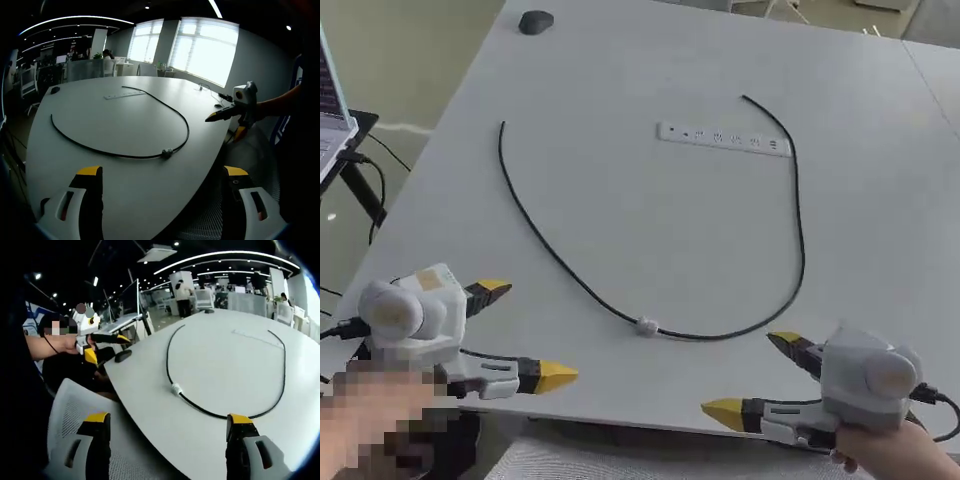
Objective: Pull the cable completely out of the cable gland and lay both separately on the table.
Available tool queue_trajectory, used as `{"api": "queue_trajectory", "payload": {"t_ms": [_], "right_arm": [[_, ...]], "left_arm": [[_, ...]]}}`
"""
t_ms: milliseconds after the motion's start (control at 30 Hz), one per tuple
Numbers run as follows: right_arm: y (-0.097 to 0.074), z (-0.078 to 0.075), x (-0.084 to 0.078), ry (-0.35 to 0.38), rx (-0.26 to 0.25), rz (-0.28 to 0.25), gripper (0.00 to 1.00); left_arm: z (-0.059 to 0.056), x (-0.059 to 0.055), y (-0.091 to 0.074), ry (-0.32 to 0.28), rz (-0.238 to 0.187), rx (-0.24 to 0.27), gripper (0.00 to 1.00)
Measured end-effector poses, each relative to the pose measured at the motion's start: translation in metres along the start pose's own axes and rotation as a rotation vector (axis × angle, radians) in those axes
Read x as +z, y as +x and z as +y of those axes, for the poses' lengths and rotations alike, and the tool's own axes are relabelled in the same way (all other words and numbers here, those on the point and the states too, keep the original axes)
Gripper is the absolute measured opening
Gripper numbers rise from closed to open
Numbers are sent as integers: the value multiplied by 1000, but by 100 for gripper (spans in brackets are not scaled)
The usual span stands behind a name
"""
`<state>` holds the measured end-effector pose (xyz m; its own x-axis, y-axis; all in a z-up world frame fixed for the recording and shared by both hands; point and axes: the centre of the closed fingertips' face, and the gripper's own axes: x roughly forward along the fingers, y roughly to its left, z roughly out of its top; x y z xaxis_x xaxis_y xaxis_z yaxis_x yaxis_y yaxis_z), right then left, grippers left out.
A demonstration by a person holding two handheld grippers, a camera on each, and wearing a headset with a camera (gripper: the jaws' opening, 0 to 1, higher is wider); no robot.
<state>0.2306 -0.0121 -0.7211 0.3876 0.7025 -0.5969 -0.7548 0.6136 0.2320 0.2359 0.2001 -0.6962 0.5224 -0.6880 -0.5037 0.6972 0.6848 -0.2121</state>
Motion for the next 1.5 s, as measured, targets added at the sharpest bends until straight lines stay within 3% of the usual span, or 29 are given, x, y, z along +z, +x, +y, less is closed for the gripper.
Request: {"api": "queue_trajectory", "payload": {"t_ms": [233, 600, 1267, 1500], "right_arm": [[1, -1, 2, 0, 17, -2, 97], [9, -5, -1, -38, 33, 40, 93], [39, -15, 22, -104, 73, 73, 86], [54, -17, 28, -152, 89, 117, 79]], "left_arm": [[1, -3, 1, -15, 12, 19, 99], [3, -1, 3, -33, 16, 28, 99], [12, -1, 5, -42, 19, 52, 97], [13, -1, 8, -39, 29, 46, 97]]}}
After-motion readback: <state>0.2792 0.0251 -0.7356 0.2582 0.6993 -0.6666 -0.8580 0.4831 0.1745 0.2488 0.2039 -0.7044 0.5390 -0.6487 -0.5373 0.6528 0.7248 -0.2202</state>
